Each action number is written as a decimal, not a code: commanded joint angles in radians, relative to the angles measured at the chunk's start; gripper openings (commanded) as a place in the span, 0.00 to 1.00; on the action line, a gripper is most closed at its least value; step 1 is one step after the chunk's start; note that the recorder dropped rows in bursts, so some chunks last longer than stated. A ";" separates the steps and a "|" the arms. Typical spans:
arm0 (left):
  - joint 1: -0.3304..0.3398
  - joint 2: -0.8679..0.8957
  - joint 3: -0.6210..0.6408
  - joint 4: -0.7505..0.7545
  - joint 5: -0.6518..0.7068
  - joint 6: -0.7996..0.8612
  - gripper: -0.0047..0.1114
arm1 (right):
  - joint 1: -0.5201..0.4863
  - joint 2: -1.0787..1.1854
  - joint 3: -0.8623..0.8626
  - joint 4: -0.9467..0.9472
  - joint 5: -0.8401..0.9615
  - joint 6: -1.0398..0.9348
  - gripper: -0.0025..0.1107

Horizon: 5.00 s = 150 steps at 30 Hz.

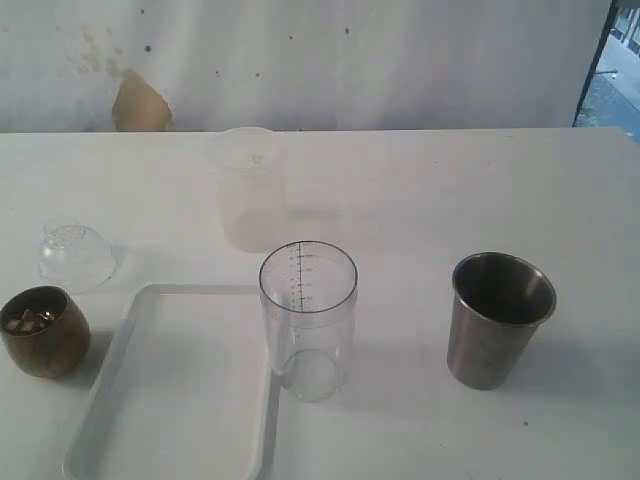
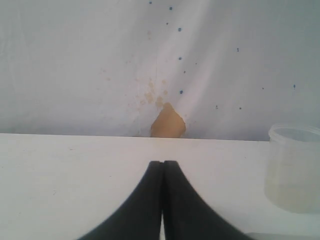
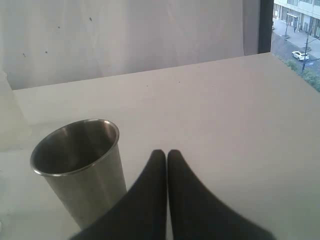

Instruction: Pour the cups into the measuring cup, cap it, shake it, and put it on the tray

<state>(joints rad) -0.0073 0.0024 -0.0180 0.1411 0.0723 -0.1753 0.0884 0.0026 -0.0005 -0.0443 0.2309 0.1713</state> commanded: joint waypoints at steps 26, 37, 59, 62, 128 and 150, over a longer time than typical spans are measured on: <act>-0.005 -0.002 0.018 -0.030 -0.072 -0.015 0.04 | 0.000 -0.003 0.000 -0.005 -0.009 0.000 0.02; -0.005 -0.002 0.018 -0.038 -0.152 -0.121 0.04 | 0.000 -0.003 0.000 -0.005 -0.009 0.000 0.02; -0.005 0.348 -0.076 0.090 -0.398 -0.250 0.95 | 0.000 -0.003 0.000 -0.005 -0.009 0.000 0.02; -0.005 0.428 -0.075 0.122 -0.394 -0.275 0.95 | 0.000 -0.003 0.000 -0.005 -0.009 0.000 0.02; -0.005 1.827 -0.190 0.106 -1.049 0.059 0.95 | 0.000 -0.003 0.000 -0.005 -0.009 0.000 0.02; -0.005 1.890 -0.206 0.091 -1.155 0.067 0.95 | 0.000 -0.003 0.000 -0.005 -0.009 0.000 0.02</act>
<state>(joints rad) -0.0095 1.8726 -0.2219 0.2467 -1.0436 -0.1120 0.0884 0.0026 -0.0005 -0.0443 0.2309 0.1713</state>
